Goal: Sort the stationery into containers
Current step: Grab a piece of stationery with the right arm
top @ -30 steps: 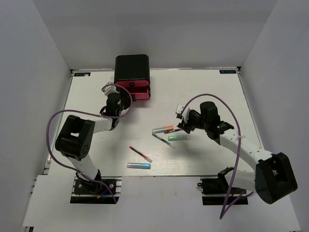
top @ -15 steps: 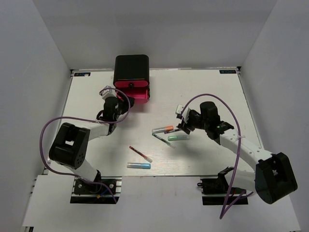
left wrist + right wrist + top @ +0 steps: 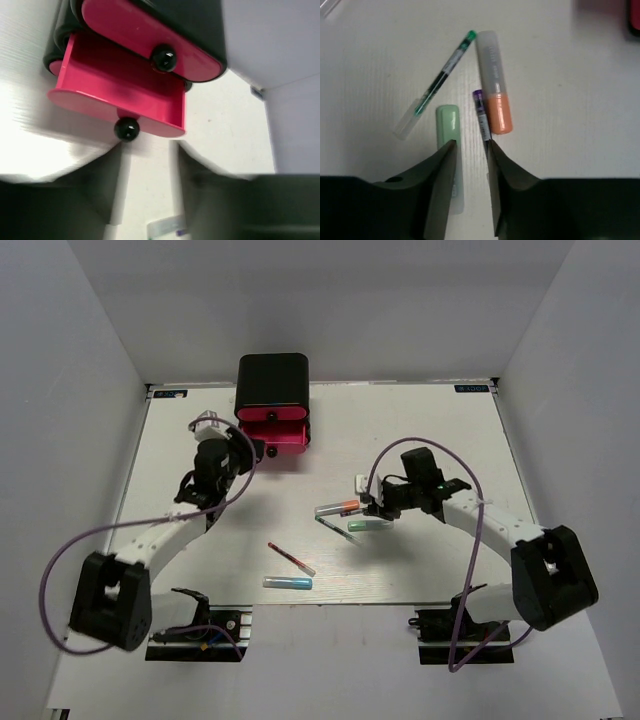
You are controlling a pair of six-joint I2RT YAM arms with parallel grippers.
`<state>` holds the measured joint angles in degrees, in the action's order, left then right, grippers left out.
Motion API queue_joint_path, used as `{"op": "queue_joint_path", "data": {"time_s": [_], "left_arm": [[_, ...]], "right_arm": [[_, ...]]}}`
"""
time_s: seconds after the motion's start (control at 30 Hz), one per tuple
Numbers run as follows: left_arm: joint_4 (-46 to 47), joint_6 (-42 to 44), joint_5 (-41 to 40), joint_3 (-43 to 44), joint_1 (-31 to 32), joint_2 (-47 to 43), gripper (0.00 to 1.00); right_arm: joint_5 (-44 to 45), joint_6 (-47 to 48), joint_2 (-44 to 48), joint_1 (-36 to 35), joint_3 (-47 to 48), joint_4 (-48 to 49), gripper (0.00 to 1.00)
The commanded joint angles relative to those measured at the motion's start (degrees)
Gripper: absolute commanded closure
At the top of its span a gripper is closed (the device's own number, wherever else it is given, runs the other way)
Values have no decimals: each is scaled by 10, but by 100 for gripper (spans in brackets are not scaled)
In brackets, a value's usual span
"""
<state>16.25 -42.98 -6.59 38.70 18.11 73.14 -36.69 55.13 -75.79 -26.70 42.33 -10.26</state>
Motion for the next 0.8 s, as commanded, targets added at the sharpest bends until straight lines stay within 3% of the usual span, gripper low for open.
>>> {"op": "queue_joint_path", "data": {"time_s": [0.0,0.07,0.1,0.2,0.33,0.4,0.77], "left_arm": [[-123,22,-25,-23,-1,-98,59],[-161,27,-33,-46,-1,-157,70],[-201,27,-33,-53,-1,-175,73],[-255,-7,-8,-84,-1,-240,73],[-298,-46,46,-115,-1,-294,42],[-328,-54,76,-122,4,-300,35],[-491,26,155,-41,4,-300,28]], "right_arm": [[-60,177,-55,3,56,-138,65],[-59,217,-81,8,67,-211,65],[-50,225,-99,8,80,-221,57],[-39,242,-124,10,91,-241,46],[-26,246,-142,7,93,-231,39],[-19,241,-151,9,91,-223,39],[41,205,-197,8,91,-160,40]]}}
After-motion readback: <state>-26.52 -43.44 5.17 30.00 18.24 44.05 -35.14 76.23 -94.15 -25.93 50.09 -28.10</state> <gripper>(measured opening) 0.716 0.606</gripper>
